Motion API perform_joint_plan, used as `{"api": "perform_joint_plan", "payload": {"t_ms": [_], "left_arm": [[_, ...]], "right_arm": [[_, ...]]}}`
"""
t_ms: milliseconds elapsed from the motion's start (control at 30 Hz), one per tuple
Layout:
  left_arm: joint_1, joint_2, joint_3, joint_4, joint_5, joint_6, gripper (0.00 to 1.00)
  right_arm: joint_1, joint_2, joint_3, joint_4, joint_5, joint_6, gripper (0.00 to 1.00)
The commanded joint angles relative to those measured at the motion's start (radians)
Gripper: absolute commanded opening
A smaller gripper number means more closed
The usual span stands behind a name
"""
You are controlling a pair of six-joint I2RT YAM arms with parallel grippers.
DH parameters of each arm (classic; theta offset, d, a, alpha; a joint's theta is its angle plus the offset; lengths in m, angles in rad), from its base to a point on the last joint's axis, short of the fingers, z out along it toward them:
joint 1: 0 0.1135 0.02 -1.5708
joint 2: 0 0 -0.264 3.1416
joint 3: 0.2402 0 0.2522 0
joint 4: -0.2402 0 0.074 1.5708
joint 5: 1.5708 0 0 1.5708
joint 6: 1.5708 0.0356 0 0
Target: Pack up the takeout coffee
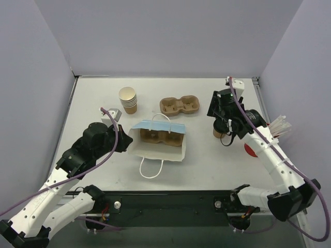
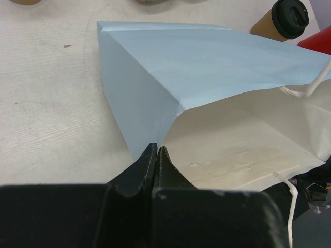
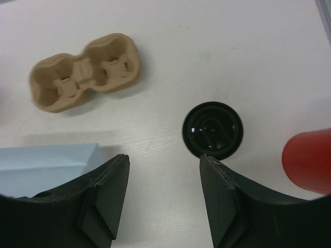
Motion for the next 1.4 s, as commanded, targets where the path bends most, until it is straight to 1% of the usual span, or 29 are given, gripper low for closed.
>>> {"api": "perform_joint_plan", "payload": {"t_ms": [0,33,67,100,133,167,300,333,400,433,667,733,833,967,1100,1367], "left_arm": [[-0.007,-0.005,0.032,0.013,-0.002,-0.001,0.0],[-0.008,-0.005,0.028,0.01,-0.002,-0.006,0.0],[-0.008,-0.007,0.021,0.01,0.0,-0.02,0.0],[-0.01,-0.013,0.014,0.012,0.0,-0.026,0.0],[-0.01,-0.016,0.005,0.019,0.004,-0.034,0.0],[-0.013,-0.023,-0.006,0.021,0.006,-0.053,0.0],[-0.016,-0.034,-0.008,0.015,0.009,-0.083,0.0],[-0.018,-0.034,-0.005,0.009,0.01,-0.084,0.0],[-0.018,-0.031,0.0,0.003,0.009,-0.08,0.0],[-0.018,-0.031,0.003,0.0,0.007,-0.075,0.0],[-0.019,-0.004,0.017,-0.002,0.014,-0.061,0.0],[-0.018,0.0,0.018,0.003,0.014,-0.061,0.0],[-0.019,0.004,0.024,0.004,0.014,-0.058,0.0],[-0.018,0.024,0.037,0.007,0.014,-0.051,0.0],[-0.019,0.026,0.038,0.015,0.014,-0.055,0.0],[-0.019,0.039,0.049,0.001,0.009,-0.052,0.0]], "right_arm": [[-0.156,0.111,0.052,-0.119,-0.094,0.003,0.57],[-0.179,0.134,0.054,-0.141,-0.12,0.0,0.62],[-0.232,0.188,0.061,-0.156,-0.156,0.0,0.64],[-0.257,0.22,0.072,-0.174,-0.252,-0.015,0.66],[-0.28,0.254,0.098,-0.214,-0.297,-0.027,0.67],[-0.306,0.316,0.113,-0.243,-0.31,-0.032,0.67],[-0.314,0.378,0.141,-0.282,-0.263,-0.096,0.72],[-0.319,0.388,0.15,-0.283,-0.249,-0.124,0.77],[-0.337,0.417,0.159,-0.285,-0.258,-0.164,0.82],[-0.345,0.429,0.164,-0.289,-0.27,-0.184,0.82],[-0.356,0.464,0.159,-0.273,-0.327,-0.398,0.83],[-0.362,0.475,0.163,-0.273,-0.347,-0.418,0.83],[-0.365,0.484,0.17,-0.264,-0.42,-0.467,0.82],[-0.366,0.493,0.186,-0.26,-0.453,-0.504,0.82],[-0.37,0.513,0.192,-0.259,-0.428,-0.524,0.82],[-0.391,0.524,0.21,-0.26,-0.436,-0.547,0.8]]}}
